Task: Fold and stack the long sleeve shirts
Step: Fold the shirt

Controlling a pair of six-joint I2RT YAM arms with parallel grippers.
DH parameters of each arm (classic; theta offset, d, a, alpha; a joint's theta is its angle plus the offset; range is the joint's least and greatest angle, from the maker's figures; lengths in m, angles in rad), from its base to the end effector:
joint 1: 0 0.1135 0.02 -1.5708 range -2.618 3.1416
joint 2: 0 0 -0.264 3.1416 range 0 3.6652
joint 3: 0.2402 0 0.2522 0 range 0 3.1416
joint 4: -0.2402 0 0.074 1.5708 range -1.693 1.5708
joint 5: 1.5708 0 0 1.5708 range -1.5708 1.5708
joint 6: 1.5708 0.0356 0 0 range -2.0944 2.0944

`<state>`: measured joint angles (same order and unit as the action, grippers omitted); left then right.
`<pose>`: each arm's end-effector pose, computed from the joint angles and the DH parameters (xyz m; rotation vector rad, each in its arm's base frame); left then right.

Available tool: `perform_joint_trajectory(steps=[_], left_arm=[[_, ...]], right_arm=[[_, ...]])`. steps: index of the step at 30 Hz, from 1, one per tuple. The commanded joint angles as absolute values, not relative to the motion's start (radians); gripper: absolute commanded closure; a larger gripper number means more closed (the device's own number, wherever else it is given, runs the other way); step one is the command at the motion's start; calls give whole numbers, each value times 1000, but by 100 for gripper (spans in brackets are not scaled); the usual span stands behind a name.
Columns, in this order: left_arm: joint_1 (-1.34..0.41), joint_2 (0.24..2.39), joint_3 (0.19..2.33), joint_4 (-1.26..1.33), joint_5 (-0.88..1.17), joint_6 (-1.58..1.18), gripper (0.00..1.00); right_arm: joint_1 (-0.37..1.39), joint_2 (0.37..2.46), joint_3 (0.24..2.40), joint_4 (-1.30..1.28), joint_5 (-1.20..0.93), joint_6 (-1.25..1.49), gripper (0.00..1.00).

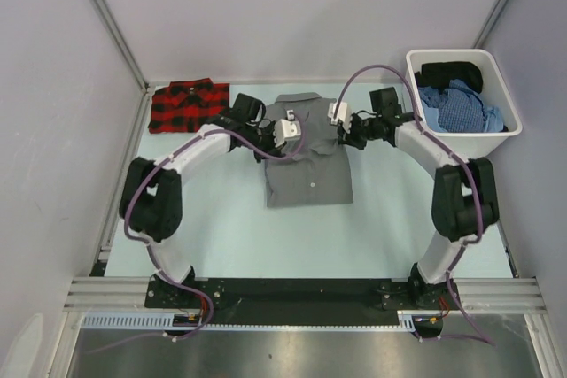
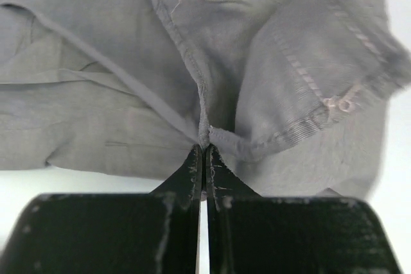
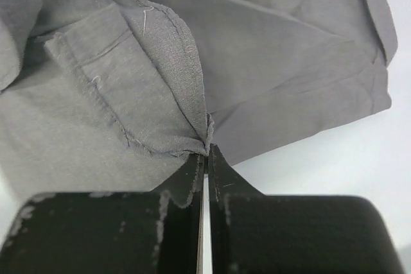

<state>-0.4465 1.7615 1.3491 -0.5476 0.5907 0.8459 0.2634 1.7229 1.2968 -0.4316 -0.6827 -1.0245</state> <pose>0.3323 -0.1811 0.2447 1.6143 1.7614 -0.5605 0.3556 0.1191 0.2510 -1.5616 1.5929 0.4235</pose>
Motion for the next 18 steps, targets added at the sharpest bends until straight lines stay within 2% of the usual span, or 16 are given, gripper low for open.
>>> perform_joint_trajectory(steps=[1,8,10,11,12,13,16,18], left_arm=[[-417,1886,1471,-525,568,845,99],[-403,1970,1549,-502,535,801,93],[-402,1979,1565,-494,515,785,89],[-399,1983,1569,-492,511,761,81],[-388,1982,1580,-485,505,744,76],[-381,1979,1586,-485,506,724,72],[-336,1936,1586,-477,514,609,55],[-290,1883,1556,-480,543,500,47]], right_arm=[[244,1871,1423,-353,-732,-1060,100],[235,1962,1490,-356,-732,-1078,100],[233,1967,1486,-360,-726,-1078,100],[233,1967,1485,-373,-715,-1080,100],[233,1962,1485,-376,-707,-1077,94],[232,1959,1489,-383,-698,-1071,75],[215,1919,1500,-400,-644,-993,37],[184,1884,1515,-452,-614,-898,32]])
